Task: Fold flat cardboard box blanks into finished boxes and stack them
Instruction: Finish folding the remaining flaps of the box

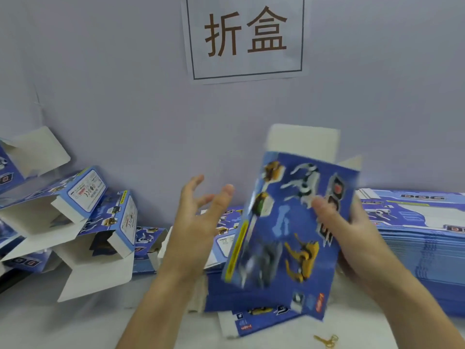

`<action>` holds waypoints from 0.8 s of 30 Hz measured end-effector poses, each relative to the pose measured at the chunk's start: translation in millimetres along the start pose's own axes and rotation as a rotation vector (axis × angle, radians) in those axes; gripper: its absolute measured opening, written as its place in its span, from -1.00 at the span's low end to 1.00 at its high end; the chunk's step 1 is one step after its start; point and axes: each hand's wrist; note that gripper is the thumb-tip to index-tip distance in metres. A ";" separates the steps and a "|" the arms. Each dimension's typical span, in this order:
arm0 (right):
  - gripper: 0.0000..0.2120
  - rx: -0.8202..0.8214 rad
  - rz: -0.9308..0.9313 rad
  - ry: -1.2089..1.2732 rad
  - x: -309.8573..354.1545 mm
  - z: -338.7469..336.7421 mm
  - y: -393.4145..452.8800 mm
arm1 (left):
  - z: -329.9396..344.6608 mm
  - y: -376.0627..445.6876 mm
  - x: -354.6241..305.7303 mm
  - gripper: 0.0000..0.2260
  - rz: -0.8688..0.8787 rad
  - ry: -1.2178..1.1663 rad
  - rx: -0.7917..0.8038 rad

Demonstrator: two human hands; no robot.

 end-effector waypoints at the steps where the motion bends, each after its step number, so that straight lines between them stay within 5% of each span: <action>1: -0.08 0.089 0.010 -0.085 -0.9 2.1 -1.8 | -3.5 -0.1 -0.1 -0.16 -0.001 0.012 0.057; 6: -0.01 0.317 0.096 -0.189 -9.4 25.8 -6.1 | -1.1 -3.7 8.5 -0.29 0.057 -0.078 0.158; 11: -0.15 0.226 -0.016 -0.150 -11.9 31.6 -4.8 | 11.7 -7.3 17.6 -0.55 0.186 -0.202 0.103; 15: -0.58 0.165 -0.048 0.002 -14.8 36.0 -3.1 | 24.0 -11.8 18.9 -0.65 0.221 -0.093 0.028; 21: -0.55 0.002 -0.030 -0.022 -13.8 44.8 -1.1 | 22.9 -12.7 17.5 -0.57 0.084 -0.172 -0.056; 24: -0.65 -0.030 -0.021 -0.091 -16.6 46.0 -0.6 | 18.3 -10.4 15.1 -0.77 0.086 -0.120 -0.046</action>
Point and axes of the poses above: each hand's wrist, its own y-axis towards the middle knuckle, its own z-axis out of the palm, x = y × z, and after that the axes turned 1 degree about z, right-handed
